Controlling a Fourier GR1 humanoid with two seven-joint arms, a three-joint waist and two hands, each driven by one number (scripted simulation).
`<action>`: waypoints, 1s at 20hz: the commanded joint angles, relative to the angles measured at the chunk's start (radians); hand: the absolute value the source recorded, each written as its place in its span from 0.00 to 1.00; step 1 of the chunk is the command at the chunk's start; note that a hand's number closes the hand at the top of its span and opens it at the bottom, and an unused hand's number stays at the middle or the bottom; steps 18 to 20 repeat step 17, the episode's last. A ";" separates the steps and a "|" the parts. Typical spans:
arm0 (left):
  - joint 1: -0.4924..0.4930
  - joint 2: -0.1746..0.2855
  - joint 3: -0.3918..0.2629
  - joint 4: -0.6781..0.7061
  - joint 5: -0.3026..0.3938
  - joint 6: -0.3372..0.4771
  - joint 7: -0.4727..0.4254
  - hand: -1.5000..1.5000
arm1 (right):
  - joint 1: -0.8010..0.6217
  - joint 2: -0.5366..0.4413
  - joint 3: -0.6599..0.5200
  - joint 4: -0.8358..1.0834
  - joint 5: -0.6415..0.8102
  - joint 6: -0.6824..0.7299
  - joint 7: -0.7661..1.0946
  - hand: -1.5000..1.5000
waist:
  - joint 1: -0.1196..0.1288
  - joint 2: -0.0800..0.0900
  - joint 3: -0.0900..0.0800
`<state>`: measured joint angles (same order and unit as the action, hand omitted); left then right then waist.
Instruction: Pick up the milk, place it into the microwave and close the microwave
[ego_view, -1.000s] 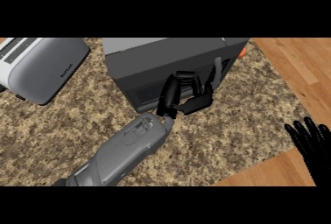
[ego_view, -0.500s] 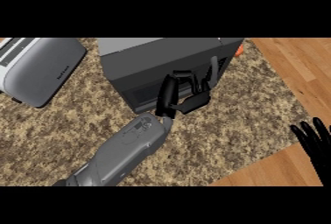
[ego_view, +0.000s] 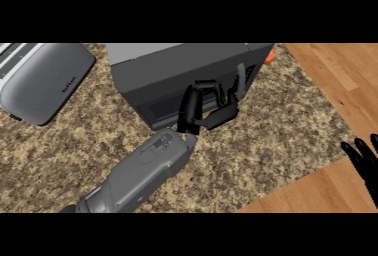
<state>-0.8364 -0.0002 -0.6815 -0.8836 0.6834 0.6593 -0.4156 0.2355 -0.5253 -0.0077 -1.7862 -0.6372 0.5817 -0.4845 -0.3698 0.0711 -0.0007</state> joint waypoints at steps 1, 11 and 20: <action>-0.085 0.000 0.033 0.079 0.023 -0.032 0.005 1.00 | 0.013 -0.002 0.005 -0.007 -0.045 0.039 -0.007 0.00 | -0.018 0.021 0.001; -0.084 0.000 0.028 0.100 0.060 -0.025 -0.035 1.00 | 0.042 -0.042 -0.011 -0.053 -0.101 0.062 0.027 0.00 | -0.023 0.018 -0.001; -0.108 0.000 0.025 0.106 0.077 -0.022 -0.045 1.00 | 0.060 -0.059 -0.019 -0.064 -0.135 0.079 0.043 0.00 | -0.028 0.018 0.002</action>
